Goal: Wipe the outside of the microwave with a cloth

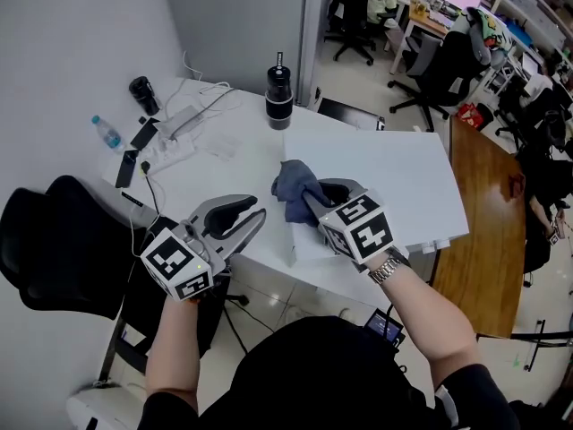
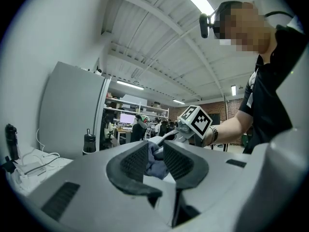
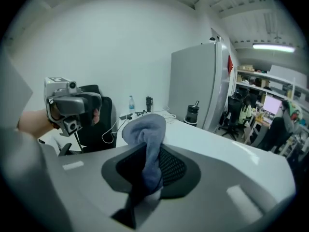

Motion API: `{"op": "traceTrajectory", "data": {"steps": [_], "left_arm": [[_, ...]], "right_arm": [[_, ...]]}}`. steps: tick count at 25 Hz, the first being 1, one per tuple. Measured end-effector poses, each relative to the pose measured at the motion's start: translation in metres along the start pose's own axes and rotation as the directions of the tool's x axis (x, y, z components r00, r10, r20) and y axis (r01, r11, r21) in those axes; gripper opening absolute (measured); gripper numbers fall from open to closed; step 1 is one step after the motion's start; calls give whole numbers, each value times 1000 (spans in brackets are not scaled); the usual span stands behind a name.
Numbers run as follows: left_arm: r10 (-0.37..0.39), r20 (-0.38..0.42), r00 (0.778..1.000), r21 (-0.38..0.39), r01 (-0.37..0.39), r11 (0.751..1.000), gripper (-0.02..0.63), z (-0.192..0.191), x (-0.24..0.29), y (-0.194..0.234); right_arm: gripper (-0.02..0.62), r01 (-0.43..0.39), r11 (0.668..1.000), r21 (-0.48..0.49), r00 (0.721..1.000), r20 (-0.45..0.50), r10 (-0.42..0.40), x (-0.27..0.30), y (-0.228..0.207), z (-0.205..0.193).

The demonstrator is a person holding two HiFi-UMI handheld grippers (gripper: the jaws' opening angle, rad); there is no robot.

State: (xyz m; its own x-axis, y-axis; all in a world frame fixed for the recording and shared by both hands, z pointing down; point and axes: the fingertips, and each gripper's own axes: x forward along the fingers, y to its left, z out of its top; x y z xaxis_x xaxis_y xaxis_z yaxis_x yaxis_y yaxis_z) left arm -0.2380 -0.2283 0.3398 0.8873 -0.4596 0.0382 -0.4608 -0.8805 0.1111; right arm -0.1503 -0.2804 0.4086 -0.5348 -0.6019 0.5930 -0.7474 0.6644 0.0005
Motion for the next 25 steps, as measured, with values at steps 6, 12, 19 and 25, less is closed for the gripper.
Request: {"op": "traceTrajectory", "data": {"steps": [6, 12, 19, 25], "left_arm": [[12, 12, 1000, 7, -12, 1000, 84, 2, 6, -6], [32, 33, 999, 16, -32, 999, 64, 7, 12, -12], [36, 33, 999, 24, -37, 999, 44, 11, 29, -29], [36, 26, 999, 31, -37, 999, 37, 11, 47, -47]], "right_arm": [[75, 72, 996, -43, 997, -22, -73, -2, -18, -6], [75, 124, 992, -12, 992, -22, -125, -15, -46, -16], [74, 175, 984, 34, 985, -13, -174, -39, -79, -34], [74, 208, 976, 62, 978, -5, -208, -63, -105, -50]]}}
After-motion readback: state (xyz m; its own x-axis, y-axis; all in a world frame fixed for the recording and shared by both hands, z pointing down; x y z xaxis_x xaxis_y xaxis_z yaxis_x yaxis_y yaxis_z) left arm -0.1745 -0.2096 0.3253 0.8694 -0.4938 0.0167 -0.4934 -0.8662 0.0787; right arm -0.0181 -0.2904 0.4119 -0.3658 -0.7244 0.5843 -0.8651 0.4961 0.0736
